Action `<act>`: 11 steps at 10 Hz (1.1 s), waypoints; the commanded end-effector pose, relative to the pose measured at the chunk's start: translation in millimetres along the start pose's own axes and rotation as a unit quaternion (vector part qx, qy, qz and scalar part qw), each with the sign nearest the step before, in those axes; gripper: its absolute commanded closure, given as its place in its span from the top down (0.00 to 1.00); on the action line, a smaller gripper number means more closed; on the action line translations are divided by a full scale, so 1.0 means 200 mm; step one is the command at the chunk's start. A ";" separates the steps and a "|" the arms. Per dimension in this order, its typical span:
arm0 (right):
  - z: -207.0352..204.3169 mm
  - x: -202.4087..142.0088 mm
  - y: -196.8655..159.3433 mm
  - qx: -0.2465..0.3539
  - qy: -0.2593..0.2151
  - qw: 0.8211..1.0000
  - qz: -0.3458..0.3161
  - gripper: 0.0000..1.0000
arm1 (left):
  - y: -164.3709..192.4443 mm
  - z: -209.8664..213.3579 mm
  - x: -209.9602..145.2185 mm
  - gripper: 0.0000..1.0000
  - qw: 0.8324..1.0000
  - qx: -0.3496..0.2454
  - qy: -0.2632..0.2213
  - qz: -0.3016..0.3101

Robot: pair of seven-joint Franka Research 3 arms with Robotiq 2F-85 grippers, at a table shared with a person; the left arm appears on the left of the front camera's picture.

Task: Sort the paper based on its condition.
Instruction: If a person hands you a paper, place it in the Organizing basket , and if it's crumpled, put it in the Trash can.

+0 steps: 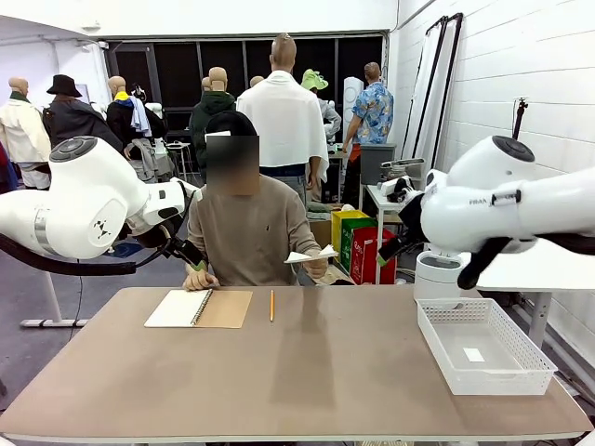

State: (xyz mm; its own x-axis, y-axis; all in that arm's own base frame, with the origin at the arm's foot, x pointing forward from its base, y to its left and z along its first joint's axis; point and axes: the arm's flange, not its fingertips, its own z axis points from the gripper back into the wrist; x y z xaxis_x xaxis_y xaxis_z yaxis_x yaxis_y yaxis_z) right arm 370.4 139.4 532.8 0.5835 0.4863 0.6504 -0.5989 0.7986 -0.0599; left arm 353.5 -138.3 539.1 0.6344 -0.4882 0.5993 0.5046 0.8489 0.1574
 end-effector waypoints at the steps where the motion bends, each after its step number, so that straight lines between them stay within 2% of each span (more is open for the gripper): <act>1: -0.01 0.18 -0.07 0.045 0.032 0.991 -0.123 1.00 | 0.00 0.00 0.00 1.00 1.000 0.000 0.000 0.000; 4: -0.09 0.26 -0.20 0.105 0.087 0.954 -0.266 1.00 | 0.00 0.00 0.00 1.00 1.000 0.000 0.000 0.000; 6: -0.15 0.22 -0.22 0.131 0.102 0.931 -0.327 1.00 | 0.00 0.00 0.00 1.00 1.000 0.000 0.000 0.000; 8: -0.22 0.18 -0.26 0.148 0.118 0.914 -0.358 1.00 | 0.00 0.00 0.00 1.00 1.000 0.000 0.000 0.000; 9: -0.20 0.17 -0.25 0.111 0.112 0.920 -0.360 1.00 | 0.00 0.00 0.00 1.00 1.000 0.000 0.000 0.000; 10: -0.21 0.17 -0.27 0.142 0.113 0.925 -0.335 1.00 | 0.00 0.00 0.00 1.00 1.000 0.000 0.000 0.000; 11: -0.21 0.17 -0.27 0.142 0.113 0.925 -0.335 1.00 | 0.00 0.00 0.00 1.00 1.000 0.000 0.000 0.000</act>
State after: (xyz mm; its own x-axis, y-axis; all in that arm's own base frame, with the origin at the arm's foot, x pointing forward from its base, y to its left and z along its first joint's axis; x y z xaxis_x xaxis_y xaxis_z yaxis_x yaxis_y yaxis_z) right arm 445.8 127.0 524.6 0.9582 -0.0159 0.2855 -0.1381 0.8486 0.5107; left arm 353.6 -138.4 539.2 0.6343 -0.4884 0.5992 0.5046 0.8488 0.1577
